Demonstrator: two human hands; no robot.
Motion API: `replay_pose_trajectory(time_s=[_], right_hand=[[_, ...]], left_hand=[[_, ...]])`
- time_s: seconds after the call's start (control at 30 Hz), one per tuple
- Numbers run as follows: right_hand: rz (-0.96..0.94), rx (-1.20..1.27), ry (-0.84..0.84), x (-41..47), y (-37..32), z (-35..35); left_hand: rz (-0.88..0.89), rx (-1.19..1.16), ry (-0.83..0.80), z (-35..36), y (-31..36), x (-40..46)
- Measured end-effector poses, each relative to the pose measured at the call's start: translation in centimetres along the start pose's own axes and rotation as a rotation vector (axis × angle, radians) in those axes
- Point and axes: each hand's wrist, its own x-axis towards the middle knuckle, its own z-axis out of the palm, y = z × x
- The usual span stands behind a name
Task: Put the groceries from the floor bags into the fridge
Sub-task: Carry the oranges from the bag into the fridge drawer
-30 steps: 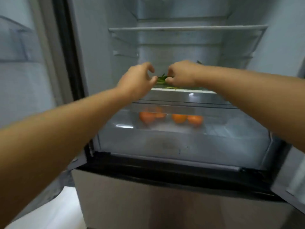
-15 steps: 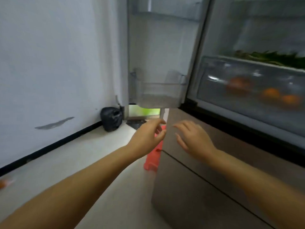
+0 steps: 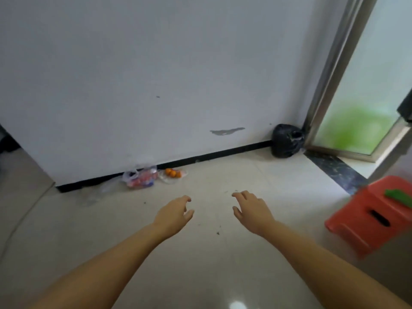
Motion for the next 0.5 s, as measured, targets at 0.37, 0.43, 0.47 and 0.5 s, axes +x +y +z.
replay_pose_trajectory(time_s=[0.37,0.43,0.47,0.5], right_hand=[[-0.164,-0.028,-0.216,19.2,-7.8,4.9],[-0.179,-0.038,-0.245,23.8,-7.9,5.4],[-0.178,-0.038,-0.265,26.2,-8.0,5.5],[-0.175,-0.035,-0.286,28.4,-8.0,5.7]], left_hand=[[-0.259,-0.168,-0.048,-1.8,-12.7,10.8],[-0.292,-0.179,-0.033,-3.0,-14.6,14.6],[-0.311,-0.185,-0.029,-3.8,-15.5,16.5],[-0.326,-0.189,-0.033,-4.6,-16.3,18.4]])
